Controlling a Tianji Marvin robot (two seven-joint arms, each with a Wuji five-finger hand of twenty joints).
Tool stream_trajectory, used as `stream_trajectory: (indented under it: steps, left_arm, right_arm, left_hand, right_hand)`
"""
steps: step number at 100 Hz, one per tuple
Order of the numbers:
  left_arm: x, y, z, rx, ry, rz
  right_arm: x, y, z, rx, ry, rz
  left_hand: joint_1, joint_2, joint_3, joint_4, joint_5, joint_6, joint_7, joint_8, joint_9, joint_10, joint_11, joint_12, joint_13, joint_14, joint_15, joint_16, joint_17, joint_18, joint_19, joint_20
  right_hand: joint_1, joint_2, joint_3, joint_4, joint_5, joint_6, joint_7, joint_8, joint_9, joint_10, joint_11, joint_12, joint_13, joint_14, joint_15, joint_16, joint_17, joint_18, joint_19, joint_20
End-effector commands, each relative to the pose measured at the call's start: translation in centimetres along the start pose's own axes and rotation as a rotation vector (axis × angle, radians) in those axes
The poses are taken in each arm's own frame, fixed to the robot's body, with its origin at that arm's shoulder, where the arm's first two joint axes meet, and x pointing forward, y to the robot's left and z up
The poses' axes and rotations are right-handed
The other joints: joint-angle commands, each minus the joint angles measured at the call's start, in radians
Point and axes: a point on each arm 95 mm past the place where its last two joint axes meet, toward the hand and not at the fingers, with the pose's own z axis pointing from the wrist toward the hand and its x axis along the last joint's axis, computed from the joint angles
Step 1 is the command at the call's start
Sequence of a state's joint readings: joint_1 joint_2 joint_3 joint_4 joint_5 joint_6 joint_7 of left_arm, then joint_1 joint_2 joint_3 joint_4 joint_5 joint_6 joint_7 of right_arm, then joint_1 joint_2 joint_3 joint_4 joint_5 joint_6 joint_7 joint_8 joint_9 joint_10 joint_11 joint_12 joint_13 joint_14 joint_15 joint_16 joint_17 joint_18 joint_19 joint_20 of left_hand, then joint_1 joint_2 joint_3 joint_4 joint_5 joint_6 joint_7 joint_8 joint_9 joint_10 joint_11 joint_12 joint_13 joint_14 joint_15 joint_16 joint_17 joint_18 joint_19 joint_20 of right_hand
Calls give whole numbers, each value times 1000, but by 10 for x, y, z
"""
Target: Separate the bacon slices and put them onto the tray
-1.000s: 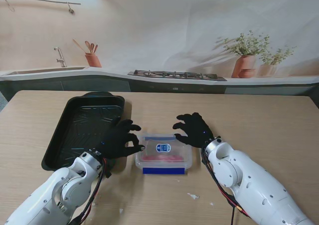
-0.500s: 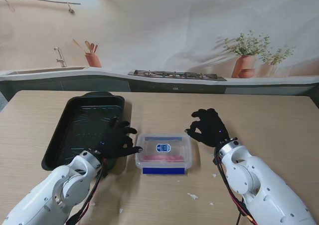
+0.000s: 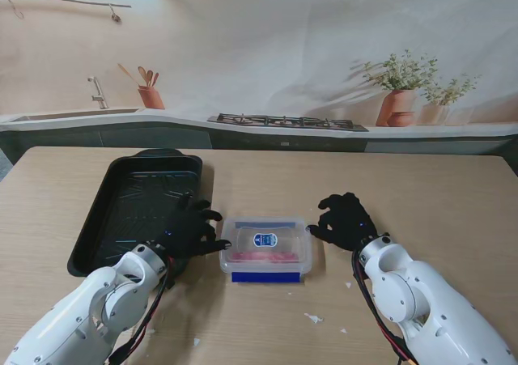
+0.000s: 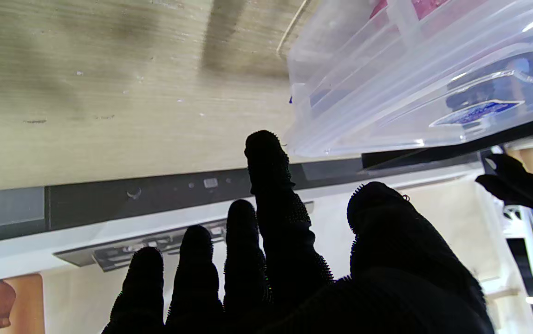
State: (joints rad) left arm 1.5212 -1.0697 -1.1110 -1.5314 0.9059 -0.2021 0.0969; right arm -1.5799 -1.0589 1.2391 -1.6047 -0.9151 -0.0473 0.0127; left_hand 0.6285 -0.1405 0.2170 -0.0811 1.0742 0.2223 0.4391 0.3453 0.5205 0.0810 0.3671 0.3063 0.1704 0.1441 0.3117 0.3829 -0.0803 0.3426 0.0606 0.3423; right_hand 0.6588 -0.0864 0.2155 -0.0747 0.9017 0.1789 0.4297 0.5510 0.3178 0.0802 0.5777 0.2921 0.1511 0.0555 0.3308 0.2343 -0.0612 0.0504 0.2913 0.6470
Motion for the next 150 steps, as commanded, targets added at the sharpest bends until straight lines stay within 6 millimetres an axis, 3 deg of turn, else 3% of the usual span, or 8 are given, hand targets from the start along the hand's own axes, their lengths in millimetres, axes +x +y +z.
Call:
stream_trajectory:
  steps: [1,62,150]
  left_arm:
    - [0,3,1,-26,-6,1]
    - [0,15,6,-88,-10,-12]
    - [4,14,7,-50,15,-41]
  right_arm:
    - [5,-3,0,26,4,12]
    - [15,-12,6,143,7,101]
    - [22,-8,6,107,26,241]
  left_hand:
    - [37,46,-23,34,29,21,-14,-7,-16,11,-13,-14,-31,-14,-8,-6,-1,-25,-44,-22]
    - [51,60,-49,35,-50,14,-93,-48,-58,10,-21,-17,-38,-16,-17,-3,-2,-24,-40,-36]
    - [76,52,-58,38,-127,-29,-123,-81,-87,0,-18,-17,-29,-16,-15,0,-4,-20,-30,-33]
  right_hand:
    - [-6,53,-28,15,17,38,-9,-17,7,14,-17,2,-31,13,-3,3,-17,-4,15,18]
    - [-13,98,-130,19,-6,67,-48,-54,7,17,-34,-3,-34,17,-5,1,-23,-7,14,19]
    - [56,112,-211,32,-5,58,-40,-62,12,18,-29,1,-32,19,3,5,-18,-5,17,22]
